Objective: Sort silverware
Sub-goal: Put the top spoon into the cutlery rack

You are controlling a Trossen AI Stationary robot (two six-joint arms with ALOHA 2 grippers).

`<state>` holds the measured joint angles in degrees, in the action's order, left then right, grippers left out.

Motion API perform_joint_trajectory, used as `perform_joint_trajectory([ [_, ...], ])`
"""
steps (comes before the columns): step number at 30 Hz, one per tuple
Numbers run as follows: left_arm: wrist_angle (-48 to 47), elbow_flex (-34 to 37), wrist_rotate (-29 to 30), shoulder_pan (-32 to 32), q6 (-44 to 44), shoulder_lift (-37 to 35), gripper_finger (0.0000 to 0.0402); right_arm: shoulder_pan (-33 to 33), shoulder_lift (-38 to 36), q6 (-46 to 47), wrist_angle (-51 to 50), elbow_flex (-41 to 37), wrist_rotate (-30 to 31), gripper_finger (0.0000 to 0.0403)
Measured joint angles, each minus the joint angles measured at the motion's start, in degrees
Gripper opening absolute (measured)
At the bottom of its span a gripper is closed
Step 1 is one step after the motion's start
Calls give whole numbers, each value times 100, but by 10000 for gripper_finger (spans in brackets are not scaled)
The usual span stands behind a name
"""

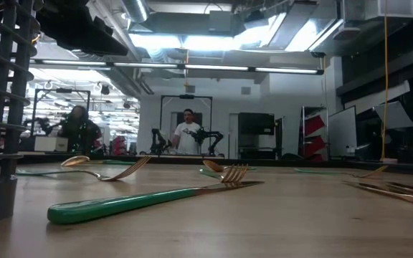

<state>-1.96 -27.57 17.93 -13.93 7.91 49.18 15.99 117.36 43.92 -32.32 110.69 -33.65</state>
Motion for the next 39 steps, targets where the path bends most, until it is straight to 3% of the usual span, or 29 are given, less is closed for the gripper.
perform_joint_trajectory([
  [29, -34, 0, 2, 4, 200, 1, 31, -29, 191, 233, 376, -1, -84, 26],
  [39, -37, 0, 3, 4, 200, 1, 31, -27, 191, -75, 339, 0, -181, 26],
])
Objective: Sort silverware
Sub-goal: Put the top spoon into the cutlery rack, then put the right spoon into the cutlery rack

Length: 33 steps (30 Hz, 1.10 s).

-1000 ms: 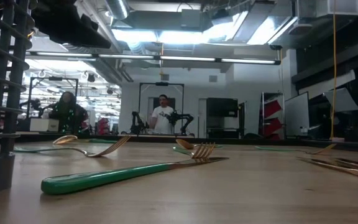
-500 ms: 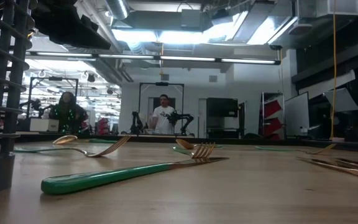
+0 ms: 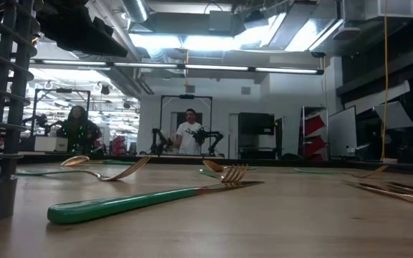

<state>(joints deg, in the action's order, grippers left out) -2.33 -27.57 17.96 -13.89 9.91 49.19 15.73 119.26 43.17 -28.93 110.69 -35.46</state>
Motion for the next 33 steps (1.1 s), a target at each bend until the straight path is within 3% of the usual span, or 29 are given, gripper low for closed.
perform_joint_trajectory([
  [10, -15, 0, 0, 0, -2, 0, 31, 0, 249, -544, -95, -4, 114, 26],
  [17, -22, 0, 2, 0, 0, 0, 31, -28, 251, -896, -74, -2, 742, 26],
  [22, -42, 0, 2, 0, 4, 0, 31, -37, 251, -886, -74, -2, 516, 29],
  [33, -49, 0, 17, 0, 109, 0, 31, -78, 251, -752, -126, -2, 307, 140],
])
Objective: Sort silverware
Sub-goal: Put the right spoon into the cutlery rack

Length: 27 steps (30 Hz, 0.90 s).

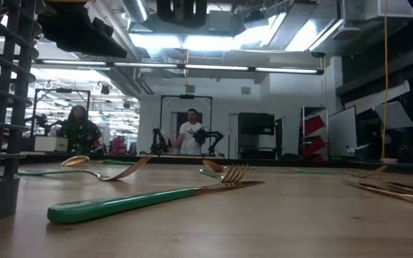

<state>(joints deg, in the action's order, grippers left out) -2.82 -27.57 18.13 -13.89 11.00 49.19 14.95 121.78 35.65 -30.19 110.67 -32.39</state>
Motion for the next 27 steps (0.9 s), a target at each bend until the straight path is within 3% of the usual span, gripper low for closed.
perform_joint_trajectory([
  [5, 1, 0, 6, 0, -87, 0, 31, -172, -2, -207, -264, 0, -937, 149],
  [11, -1, 0, 432, 1, -309, -9, 31, -457, -4, -1451, -1494, 0, -1009, 149],
  [18, 3, 0, 614, 344, -382, -158, 31, -1000, -11, -2622, -3010, 0, -446, 150],
  [22, -306, 0, 914, 936, -965, -197, 31, -1336, -13, -3511, -3642, 0, 7, 150],
  [27, -654, -2, 1398, 1837, -1933, -179, 31, -1759, -13, -4612, -4318, 0, 1075, 150],
])
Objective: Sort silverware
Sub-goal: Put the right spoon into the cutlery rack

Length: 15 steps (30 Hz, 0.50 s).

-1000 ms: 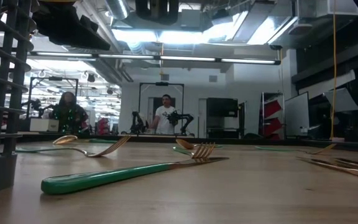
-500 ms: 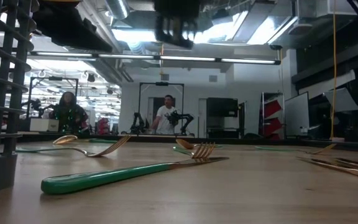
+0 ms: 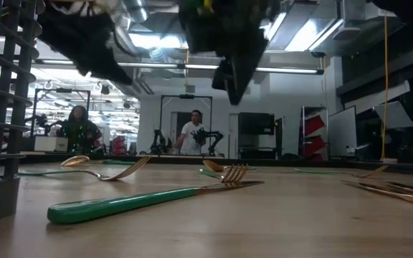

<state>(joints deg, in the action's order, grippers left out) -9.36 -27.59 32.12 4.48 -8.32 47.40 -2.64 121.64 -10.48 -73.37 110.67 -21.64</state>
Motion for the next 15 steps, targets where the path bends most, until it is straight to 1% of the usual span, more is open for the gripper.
perform_joint_trajectory([
  [3, -153, 0, 82, 472, -205, 2, 31, -259, 0, -495, -293, 0, 679, 150],
  [6, -419, 0, 88, 844, -63, 7, 31, -529, -2, -855, -560, 0, 1068, 150],
  [10, -864, 0, 67, 1196, 212, 7, 31, -905, -7, -1267, -743, 0, 1081, 150],
  [15, -1314, 0, -149, 1514, -283, 7, 31, -1347, -7, -1579, -778, 0, 1008, 150],
])
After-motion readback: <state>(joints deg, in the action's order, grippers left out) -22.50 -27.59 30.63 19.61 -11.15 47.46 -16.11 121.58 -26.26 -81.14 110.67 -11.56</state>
